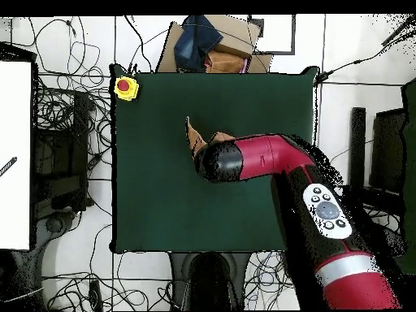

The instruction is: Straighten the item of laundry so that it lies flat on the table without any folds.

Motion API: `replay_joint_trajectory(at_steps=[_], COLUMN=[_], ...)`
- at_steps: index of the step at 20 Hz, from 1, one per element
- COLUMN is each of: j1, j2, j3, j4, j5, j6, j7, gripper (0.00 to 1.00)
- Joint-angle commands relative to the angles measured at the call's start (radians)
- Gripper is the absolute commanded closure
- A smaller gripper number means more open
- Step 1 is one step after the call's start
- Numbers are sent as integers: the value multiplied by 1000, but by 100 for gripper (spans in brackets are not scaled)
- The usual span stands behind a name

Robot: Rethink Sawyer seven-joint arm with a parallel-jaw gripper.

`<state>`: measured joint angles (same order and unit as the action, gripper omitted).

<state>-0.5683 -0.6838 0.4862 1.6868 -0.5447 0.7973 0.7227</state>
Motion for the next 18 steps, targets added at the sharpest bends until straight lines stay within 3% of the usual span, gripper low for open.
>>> replay_joint_trajectory(at_steps=[1,12,18], j1=[23,15,11], j2=[-114,-387,-529], j3=[-24,-20,-20], j4=[133,237,241], j5=[56,209,321], j6=[-33,117,211], j7=[225,132,89], gripper=[100,100,100])
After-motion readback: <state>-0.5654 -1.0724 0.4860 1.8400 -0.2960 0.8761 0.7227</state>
